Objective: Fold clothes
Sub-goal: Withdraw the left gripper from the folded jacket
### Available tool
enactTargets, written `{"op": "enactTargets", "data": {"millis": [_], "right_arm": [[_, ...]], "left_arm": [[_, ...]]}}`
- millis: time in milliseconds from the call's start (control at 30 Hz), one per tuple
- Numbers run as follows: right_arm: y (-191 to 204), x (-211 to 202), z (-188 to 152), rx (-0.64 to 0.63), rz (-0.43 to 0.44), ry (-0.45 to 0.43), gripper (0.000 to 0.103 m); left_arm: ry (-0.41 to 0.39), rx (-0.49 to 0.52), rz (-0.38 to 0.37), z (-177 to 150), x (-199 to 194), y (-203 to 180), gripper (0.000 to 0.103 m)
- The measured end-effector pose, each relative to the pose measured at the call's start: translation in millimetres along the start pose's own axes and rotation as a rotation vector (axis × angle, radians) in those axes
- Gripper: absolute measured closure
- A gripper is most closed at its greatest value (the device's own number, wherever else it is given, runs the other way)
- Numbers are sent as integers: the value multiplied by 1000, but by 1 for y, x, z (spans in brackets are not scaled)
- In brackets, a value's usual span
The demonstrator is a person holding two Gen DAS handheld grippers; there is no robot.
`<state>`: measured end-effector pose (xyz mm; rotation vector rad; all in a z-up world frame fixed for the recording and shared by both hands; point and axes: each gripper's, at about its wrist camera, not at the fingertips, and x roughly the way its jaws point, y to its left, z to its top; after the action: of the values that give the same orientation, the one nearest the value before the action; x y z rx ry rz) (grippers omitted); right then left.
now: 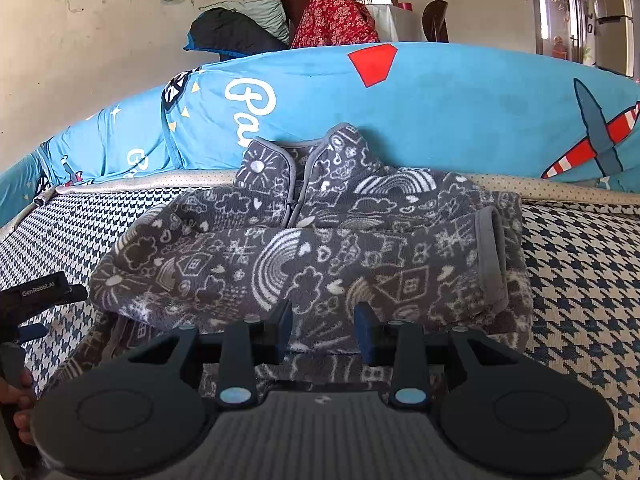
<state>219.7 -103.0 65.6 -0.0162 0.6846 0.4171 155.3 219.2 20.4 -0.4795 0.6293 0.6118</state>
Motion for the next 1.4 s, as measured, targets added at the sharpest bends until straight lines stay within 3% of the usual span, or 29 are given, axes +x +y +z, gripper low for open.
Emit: {"op": "enactTargets", "data": {"millis": [433, 633, 800, 1067, 1400], "right_arm": [[1, 3, -1, 1, -5, 8, 67], [1, 6, -1, 3, -7, 11, 67], [1, 7, -3, -6, -9, 18, 66], [2, 12, -4, -10, -2, 30, 65], [7, 18, -10, -59, -3, 39, 59]], "left_arm": [[0, 275, -198, -28, -19, -41, 1], [-60, 309, -143, -24, -8, -58, 1], [-102, 245, -72, -13, 4, -59, 0], [-101, 143, 20, -9, 7, -44, 0], [-62, 64, 32, -10, 0, -27, 0]]}}
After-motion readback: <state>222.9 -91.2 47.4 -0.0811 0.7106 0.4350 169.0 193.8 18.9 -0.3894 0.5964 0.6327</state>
